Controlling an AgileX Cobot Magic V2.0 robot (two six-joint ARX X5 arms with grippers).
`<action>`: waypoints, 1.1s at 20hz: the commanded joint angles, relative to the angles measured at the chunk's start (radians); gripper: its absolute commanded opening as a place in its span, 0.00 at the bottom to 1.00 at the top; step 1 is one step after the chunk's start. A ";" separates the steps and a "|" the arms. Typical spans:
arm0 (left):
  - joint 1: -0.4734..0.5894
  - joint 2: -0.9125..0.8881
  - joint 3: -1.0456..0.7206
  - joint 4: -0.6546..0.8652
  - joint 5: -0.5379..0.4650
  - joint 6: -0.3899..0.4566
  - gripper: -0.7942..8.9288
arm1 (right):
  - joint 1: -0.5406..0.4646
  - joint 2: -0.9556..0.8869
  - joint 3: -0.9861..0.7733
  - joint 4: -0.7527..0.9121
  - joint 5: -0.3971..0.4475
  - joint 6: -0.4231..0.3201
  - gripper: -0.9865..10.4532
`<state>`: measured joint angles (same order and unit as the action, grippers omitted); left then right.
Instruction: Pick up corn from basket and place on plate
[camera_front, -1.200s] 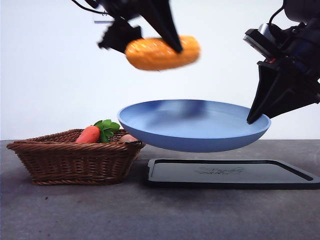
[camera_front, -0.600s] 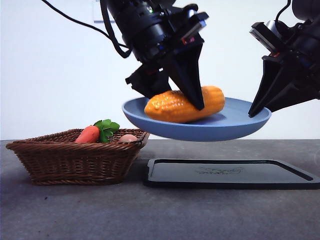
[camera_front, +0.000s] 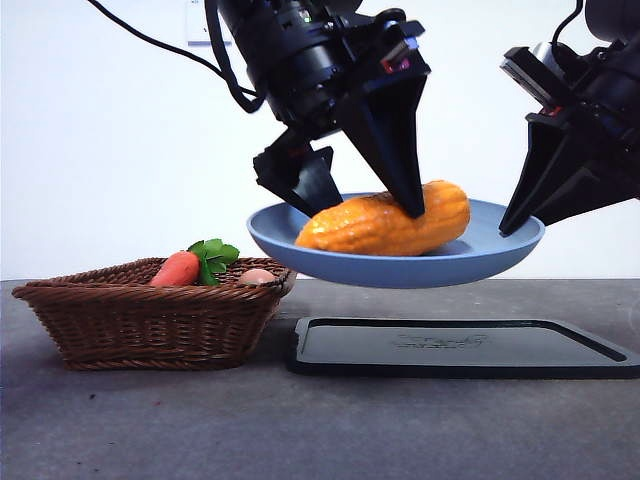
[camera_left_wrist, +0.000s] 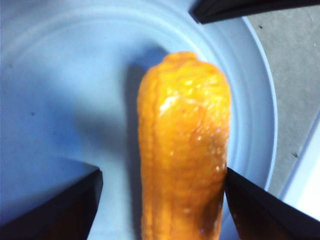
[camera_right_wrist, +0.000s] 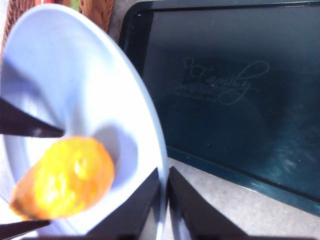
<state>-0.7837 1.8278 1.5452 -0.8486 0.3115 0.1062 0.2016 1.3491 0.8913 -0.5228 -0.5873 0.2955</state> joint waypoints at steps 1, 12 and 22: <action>-0.008 0.027 0.061 -0.045 -0.002 0.006 0.51 | 0.003 0.010 0.022 0.013 -0.018 0.000 0.09; 0.019 0.027 0.406 -0.283 -0.002 0.020 0.51 | -0.045 0.011 0.022 0.030 0.016 -0.015 0.09; 0.037 0.026 0.594 -0.395 -0.002 0.011 0.51 | -0.186 0.226 0.067 0.119 0.021 -0.015 0.09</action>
<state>-0.7399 1.8282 2.1101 -1.2457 0.3099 0.1135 0.0162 1.5616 0.9325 -0.4179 -0.5564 0.2855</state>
